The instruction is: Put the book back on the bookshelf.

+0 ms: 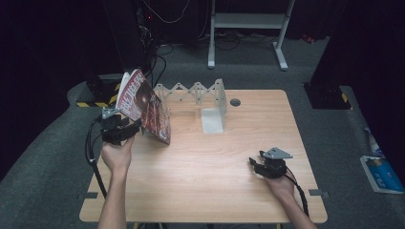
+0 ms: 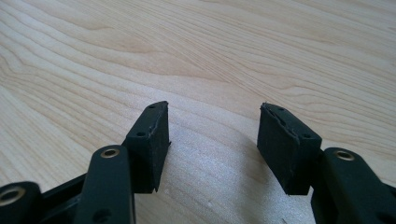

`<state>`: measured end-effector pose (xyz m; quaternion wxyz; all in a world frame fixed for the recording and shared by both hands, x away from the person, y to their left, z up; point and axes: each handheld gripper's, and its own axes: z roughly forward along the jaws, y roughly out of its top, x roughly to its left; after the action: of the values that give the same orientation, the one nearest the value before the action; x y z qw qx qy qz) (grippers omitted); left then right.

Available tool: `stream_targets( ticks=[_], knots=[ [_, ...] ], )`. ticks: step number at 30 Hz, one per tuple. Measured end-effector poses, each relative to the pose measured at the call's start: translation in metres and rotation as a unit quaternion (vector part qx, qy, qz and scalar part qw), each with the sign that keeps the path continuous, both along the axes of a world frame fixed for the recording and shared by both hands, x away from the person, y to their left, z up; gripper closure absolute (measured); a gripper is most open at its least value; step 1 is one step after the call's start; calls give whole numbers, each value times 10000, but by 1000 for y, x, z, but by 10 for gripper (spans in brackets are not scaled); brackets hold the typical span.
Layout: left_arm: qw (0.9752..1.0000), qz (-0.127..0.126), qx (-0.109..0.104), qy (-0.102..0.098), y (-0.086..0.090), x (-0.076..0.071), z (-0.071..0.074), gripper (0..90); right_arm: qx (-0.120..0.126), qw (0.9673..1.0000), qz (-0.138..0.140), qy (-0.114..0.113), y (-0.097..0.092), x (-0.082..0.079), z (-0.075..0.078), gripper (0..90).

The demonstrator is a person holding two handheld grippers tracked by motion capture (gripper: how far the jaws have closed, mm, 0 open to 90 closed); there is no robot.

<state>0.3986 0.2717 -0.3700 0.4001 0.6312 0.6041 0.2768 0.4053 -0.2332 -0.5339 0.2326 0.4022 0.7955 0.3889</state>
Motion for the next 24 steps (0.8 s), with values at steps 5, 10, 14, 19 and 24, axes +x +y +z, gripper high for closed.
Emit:
stream_targets(
  ticks=[5, 10, 14, 19, 24],
  knots=[
    [9999, -114, 34, -65, -7, -2, 2, 478, -1, 10000, -2, -2, 0, 0, 0, 437],
    [9996, -248, 81, -90, -13, -4, 2, 479, -3, 10000, -2, -2, 0, 0, 0, 437],
    [9994, -329, 72, -121, -19, -6, 3, 479, -2, 10000, -1, -3, 0, 0, 0, 438],
    [9989, -451, 62, -147, -24, -7, 3, 478, 1, 10000, 1, 1, 0, 0, 0, 437],
    [9984, -543, -3, -146, -30, -7, 1, 477, -2, 10000, 3, 0, 0, 0, 0, 437]
  ],
)
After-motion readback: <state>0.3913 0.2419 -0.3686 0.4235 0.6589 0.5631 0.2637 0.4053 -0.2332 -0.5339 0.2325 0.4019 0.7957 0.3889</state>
